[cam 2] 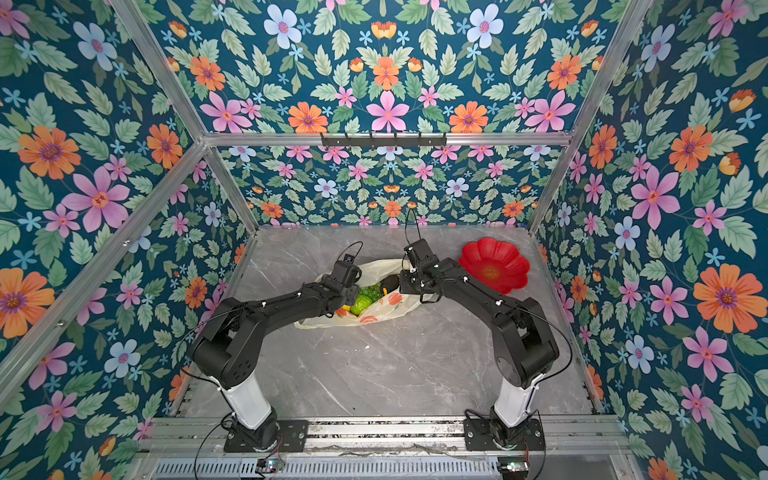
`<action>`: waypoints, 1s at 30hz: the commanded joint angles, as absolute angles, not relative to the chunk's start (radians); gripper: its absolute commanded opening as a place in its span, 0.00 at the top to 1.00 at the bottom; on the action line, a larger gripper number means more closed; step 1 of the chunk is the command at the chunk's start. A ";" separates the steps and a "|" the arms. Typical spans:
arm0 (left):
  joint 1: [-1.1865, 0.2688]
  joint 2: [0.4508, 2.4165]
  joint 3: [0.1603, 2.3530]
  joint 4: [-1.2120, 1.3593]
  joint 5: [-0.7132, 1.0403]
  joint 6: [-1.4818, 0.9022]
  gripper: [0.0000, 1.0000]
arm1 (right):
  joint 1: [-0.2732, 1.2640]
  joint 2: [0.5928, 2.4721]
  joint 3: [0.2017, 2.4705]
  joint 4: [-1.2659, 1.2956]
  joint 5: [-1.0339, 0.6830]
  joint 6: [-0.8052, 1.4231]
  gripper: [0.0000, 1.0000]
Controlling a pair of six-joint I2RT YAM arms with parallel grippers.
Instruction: Take the fake fruits out of the plastic bag
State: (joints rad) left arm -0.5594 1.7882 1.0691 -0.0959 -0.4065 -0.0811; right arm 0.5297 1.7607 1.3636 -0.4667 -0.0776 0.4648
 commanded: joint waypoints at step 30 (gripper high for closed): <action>-0.333 1.385 0.723 0.202 -0.058 -0.367 1.00 | 0.441 1.980 1.585 -0.434 -0.210 0.376 1.00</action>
